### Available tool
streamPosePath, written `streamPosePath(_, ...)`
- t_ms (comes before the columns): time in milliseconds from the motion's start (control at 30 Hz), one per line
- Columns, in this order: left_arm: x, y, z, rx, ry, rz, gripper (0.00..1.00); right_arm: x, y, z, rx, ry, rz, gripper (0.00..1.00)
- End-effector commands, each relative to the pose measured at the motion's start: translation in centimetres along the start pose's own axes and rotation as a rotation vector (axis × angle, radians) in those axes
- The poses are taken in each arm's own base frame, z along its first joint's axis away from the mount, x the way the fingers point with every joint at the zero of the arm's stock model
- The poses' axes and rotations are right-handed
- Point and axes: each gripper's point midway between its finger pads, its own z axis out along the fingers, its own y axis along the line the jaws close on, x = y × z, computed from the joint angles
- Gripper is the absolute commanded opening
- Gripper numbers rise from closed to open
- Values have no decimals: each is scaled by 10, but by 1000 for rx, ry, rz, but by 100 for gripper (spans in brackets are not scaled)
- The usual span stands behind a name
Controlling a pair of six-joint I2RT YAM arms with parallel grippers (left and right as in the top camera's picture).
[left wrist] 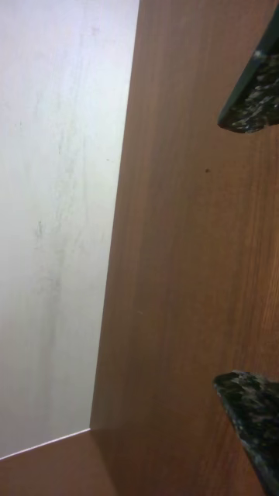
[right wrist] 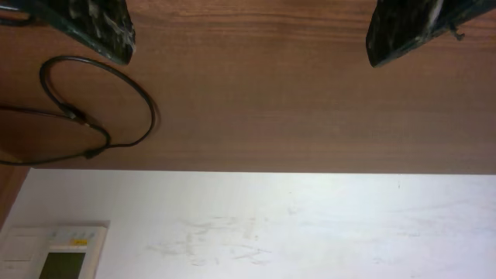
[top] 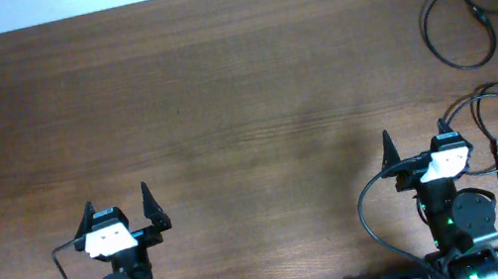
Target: Untangle cables
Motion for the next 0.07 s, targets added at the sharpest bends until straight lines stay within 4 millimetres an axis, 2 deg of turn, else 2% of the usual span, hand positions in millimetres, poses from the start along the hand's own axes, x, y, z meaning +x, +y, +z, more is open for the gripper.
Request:
streamPosePath(0, 1, -2, 0, 9, 2, -2, 99, 1, -3, 0, 22, -1, 4, 93)
streamPosePath(33, 1, -2, 0, 9, 2, -2, 99, 1, -3, 0, 22, -1, 4, 93)
